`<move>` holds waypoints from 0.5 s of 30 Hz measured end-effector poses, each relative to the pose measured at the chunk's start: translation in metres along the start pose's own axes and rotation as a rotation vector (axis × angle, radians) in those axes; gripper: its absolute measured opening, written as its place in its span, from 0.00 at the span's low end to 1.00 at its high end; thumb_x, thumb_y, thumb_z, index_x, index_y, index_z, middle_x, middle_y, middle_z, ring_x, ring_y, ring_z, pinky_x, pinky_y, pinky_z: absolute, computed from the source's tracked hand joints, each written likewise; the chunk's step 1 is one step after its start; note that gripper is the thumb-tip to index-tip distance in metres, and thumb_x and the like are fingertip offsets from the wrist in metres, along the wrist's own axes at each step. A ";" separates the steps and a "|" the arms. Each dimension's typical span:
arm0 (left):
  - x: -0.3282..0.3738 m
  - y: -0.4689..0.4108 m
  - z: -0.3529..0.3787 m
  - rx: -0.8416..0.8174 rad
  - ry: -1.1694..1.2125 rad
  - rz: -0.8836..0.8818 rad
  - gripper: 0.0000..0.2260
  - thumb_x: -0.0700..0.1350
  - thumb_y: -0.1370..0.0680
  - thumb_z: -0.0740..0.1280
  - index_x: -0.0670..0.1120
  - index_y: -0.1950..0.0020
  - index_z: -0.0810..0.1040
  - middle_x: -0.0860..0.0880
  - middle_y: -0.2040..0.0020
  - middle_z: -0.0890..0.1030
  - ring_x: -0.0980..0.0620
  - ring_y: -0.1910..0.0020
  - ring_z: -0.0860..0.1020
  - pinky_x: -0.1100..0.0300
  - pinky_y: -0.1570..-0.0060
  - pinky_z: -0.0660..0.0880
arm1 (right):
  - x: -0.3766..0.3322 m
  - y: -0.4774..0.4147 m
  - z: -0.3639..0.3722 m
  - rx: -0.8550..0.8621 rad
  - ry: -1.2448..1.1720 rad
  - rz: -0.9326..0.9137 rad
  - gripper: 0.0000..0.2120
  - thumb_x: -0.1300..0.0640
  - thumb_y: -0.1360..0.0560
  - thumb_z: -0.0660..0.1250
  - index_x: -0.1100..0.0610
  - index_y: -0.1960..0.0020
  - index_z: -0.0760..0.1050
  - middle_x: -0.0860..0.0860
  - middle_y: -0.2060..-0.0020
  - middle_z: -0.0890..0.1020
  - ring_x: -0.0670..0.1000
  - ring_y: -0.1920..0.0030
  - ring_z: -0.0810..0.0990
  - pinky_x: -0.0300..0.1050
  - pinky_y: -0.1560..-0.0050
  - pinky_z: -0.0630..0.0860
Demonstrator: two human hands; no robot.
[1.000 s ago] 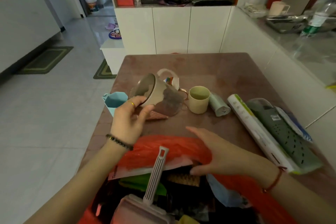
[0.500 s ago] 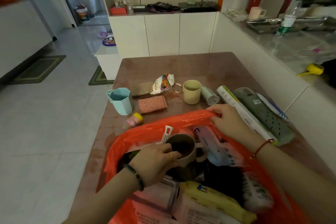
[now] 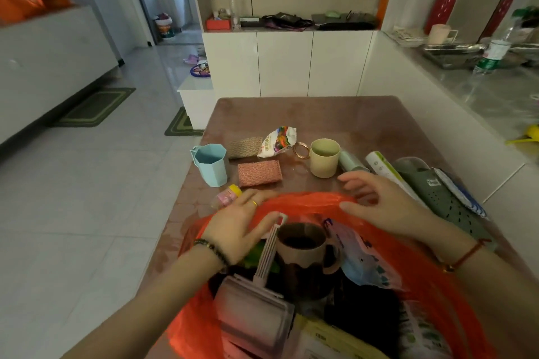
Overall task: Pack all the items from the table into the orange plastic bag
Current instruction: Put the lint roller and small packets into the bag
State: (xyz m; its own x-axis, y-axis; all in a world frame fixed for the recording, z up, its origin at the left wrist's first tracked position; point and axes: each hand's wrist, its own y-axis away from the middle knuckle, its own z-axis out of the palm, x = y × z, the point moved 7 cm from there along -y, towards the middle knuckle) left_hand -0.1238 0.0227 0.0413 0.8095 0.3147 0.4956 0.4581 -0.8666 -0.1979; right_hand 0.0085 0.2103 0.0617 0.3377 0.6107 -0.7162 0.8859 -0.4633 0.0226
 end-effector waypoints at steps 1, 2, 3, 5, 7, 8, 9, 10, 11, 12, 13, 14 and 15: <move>-0.018 -0.007 -0.012 0.084 0.041 -0.085 0.18 0.59 0.24 0.55 0.57 0.35 0.67 0.54 0.39 0.72 0.56 0.46 0.74 0.60 0.48 0.73 | -0.006 -0.004 -0.003 -0.004 -0.006 -0.021 0.21 0.53 0.29 0.70 0.45 0.38 0.70 0.44 0.47 0.76 0.42 0.48 0.75 0.36 0.49 0.71; -0.038 -0.013 -0.023 0.155 0.069 -0.175 0.18 0.57 0.24 0.57 0.55 0.35 0.67 0.52 0.38 0.72 0.53 0.44 0.74 0.57 0.45 0.73 | -0.012 -0.007 -0.004 -0.007 -0.007 -0.041 0.21 0.53 0.29 0.70 0.45 0.38 0.70 0.44 0.47 0.75 0.40 0.48 0.75 0.34 0.50 0.70; -0.057 -0.020 -0.028 0.190 0.078 -0.258 0.19 0.55 0.23 0.58 0.53 0.34 0.67 0.49 0.36 0.71 0.50 0.42 0.74 0.53 0.43 0.72 | -0.016 -0.005 -0.005 0.000 -0.006 -0.052 0.21 0.53 0.29 0.70 0.45 0.37 0.69 0.43 0.47 0.75 0.38 0.49 0.74 0.31 0.52 0.69; -0.099 -0.032 -0.035 0.196 0.030 -0.437 0.21 0.52 0.23 0.60 0.51 0.30 0.64 0.45 0.31 0.67 0.45 0.39 0.72 0.51 0.39 0.70 | -0.025 -0.007 -0.006 0.016 -0.026 -0.096 0.21 0.53 0.29 0.69 0.43 0.39 0.69 0.42 0.46 0.76 0.36 0.48 0.74 0.29 0.52 0.69; -0.139 -0.038 -0.037 0.159 -0.033 -0.575 0.25 0.51 0.23 0.61 0.50 0.28 0.59 0.43 0.28 0.64 0.43 0.35 0.70 0.49 0.37 0.68 | -0.032 -0.009 -0.006 0.051 -0.057 -0.132 0.20 0.53 0.29 0.69 0.40 0.41 0.69 0.39 0.46 0.76 0.36 0.47 0.75 0.31 0.49 0.70; -0.156 -0.041 -0.037 0.132 -0.074 -0.613 0.26 0.52 0.23 0.61 0.49 0.27 0.58 0.43 0.27 0.62 0.42 0.34 0.68 0.48 0.36 0.68 | -0.034 -0.009 -0.006 0.069 -0.072 -0.145 0.20 0.53 0.29 0.69 0.38 0.41 0.69 0.38 0.46 0.76 0.35 0.47 0.75 0.32 0.48 0.71; -0.171 -0.043 -0.035 0.093 -0.125 -0.635 0.27 0.52 0.23 0.61 0.49 0.27 0.56 0.43 0.26 0.61 0.41 0.32 0.67 0.47 0.35 0.67 | -0.035 -0.008 -0.005 0.088 -0.085 -0.156 0.21 0.54 0.30 0.69 0.36 0.42 0.69 0.37 0.46 0.76 0.35 0.47 0.75 0.33 0.47 0.71; -0.184 -0.047 -0.031 0.046 -0.179 -0.646 0.28 0.53 0.24 0.61 0.49 0.26 0.55 0.43 0.25 0.59 0.41 0.31 0.65 0.47 0.33 0.66 | -0.034 -0.007 -0.004 0.108 -0.095 -0.164 0.21 0.55 0.30 0.69 0.35 0.43 0.69 0.37 0.47 0.77 0.34 0.47 0.75 0.34 0.47 0.71; -0.193 -0.052 -0.026 -0.004 -0.232 -0.647 0.29 0.53 0.24 0.61 0.50 0.26 0.54 0.44 0.24 0.57 0.41 0.30 0.64 0.46 0.33 0.65 | -0.033 -0.004 -0.004 0.128 -0.099 -0.170 0.22 0.56 0.30 0.70 0.34 0.44 0.69 0.37 0.47 0.77 0.34 0.46 0.75 0.34 0.47 0.71; -0.200 -0.059 -0.020 -0.050 -0.284 -0.634 0.30 0.53 0.24 0.61 0.50 0.26 0.53 0.45 0.24 0.54 0.41 0.30 0.63 0.46 0.32 0.65 | -0.032 -0.002 -0.003 0.147 -0.097 -0.171 0.22 0.57 0.30 0.70 0.34 0.45 0.69 0.36 0.48 0.77 0.34 0.46 0.75 0.33 0.48 0.72; -0.205 -0.067 -0.014 -0.093 -0.335 -0.607 0.30 0.53 0.24 0.61 0.51 0.25 0.52 0.46 0.23 0.53 0.41 0.30 0.63 0.46 0.33 0.65 | -0.029 0.001 -0.003 0.169 -0.095 -0.165 0.22 0.58 0.30 0.70 0.34 0.46 0.70 0.36 0.49 0.78 0.34 0.46 0.75 0.32 0.48 0.73; -0.209 -0.076 -0.008 -0.131 -0.385 -0.571 0.30 0.53 0.24 0.61 0.51 0.25 0.52 0.47 0.23 0.51 0.41 0.31 0.63 0.47 0.34 0.66 | -0.027 0.003 -0.004 0.197 -0.094 -0.154 0.23 0.59 0.30 0.71 0.34 0.46 0.70 0.36 0.49 0.79 0.34 0.46 0.75 0.29 0.47 0.73; -0.212 -0.086 0.000 -0.166 -0.429 -0.534 0.30 0.52 0.24 0.61 0.51 0.25 0.51 0.48 0.23 0.51 0.41 0.31 0.64 0.48 0.34 0.67 | -0.024 0.006 -0.004 0.226 -0.093 -0.143 0.23 0.60 0.31 0.71 0.34 0.47 0.71 0.35 0.50 0.79 0.34 0.45 0.74 0.26 0.46 0.70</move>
State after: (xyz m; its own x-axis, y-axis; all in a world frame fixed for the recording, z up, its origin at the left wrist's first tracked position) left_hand -0.3352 0.0300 -0.0465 0.5786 0.8088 0.1051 0.7987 -0.5880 0.1277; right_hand 0.0072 0.1957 0.0821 0.1747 0.6237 -0.7619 0.8253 -0.5148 -0.2322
